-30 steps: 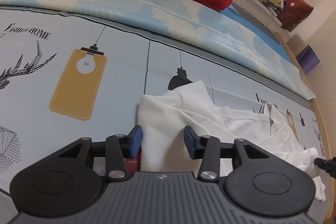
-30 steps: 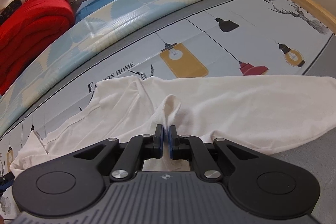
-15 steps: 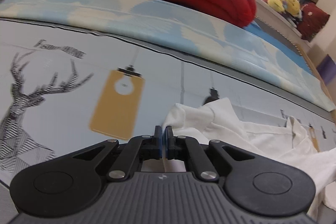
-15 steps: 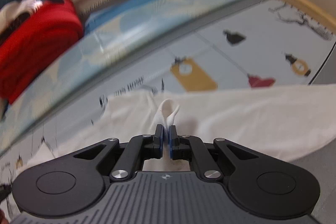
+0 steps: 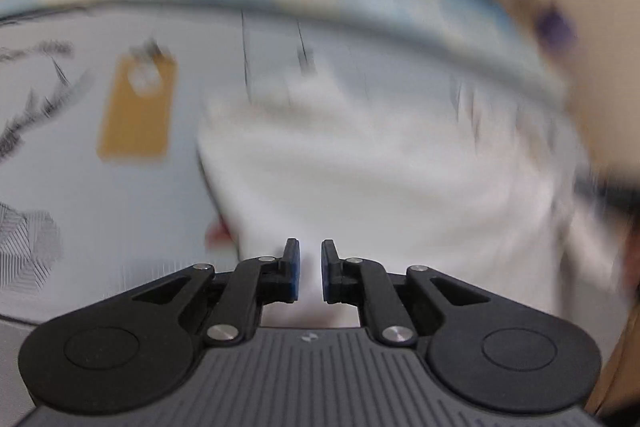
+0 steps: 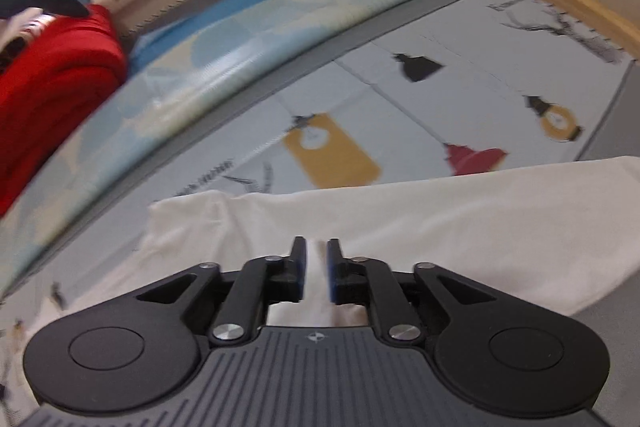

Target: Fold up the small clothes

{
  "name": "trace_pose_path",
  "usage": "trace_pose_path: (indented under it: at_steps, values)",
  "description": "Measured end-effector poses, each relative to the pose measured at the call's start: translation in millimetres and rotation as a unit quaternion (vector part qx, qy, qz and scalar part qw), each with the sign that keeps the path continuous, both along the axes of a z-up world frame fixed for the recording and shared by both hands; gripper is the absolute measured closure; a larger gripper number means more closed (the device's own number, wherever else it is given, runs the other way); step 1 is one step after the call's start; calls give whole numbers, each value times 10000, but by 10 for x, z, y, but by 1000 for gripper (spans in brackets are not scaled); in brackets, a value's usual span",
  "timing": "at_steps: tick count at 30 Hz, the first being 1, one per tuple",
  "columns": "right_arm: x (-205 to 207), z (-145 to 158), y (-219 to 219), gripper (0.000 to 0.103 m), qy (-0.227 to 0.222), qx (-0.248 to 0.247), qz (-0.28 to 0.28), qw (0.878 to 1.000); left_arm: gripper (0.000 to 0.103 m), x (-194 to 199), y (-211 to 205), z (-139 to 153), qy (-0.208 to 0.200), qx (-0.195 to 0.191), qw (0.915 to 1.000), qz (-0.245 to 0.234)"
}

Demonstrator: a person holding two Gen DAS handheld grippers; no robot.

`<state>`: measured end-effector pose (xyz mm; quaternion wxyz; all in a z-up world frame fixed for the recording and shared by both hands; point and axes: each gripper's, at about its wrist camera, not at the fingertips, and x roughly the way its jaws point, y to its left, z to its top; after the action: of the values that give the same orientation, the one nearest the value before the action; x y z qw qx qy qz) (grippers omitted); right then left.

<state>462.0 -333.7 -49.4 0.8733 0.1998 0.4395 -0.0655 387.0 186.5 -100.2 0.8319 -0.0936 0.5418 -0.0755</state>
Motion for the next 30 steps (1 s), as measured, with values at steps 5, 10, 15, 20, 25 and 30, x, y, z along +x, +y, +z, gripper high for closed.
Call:
trace_pose_path:
  at_steps: [5,10,15,20,25,30]
  values:
    - [-4,-215,60,83,572,181,412,9973,98,-108,114,-147,380,409,9983,136]
    - [-116,-68,-180,82,386,226,-65,9990,86,-197,133,9,47,242,9983,528]
    - [-283,119,-344,81,131,279,39,9995,88,-245,-28,-139,189,655,9971,339]
    - [-589,330,-734,81,-127,233,73,9996,101,-391,-166,12,336,1428,9883,414]
    - [-1070,401,-1508,81,-297,333,-721,9964,88,-844,-469,815,-542,1515,9860,440]
    - [-1556,286,-2176,81,-406,301,-1839,9817,64,-1334,-836,1167,-1295,922,9870,235]
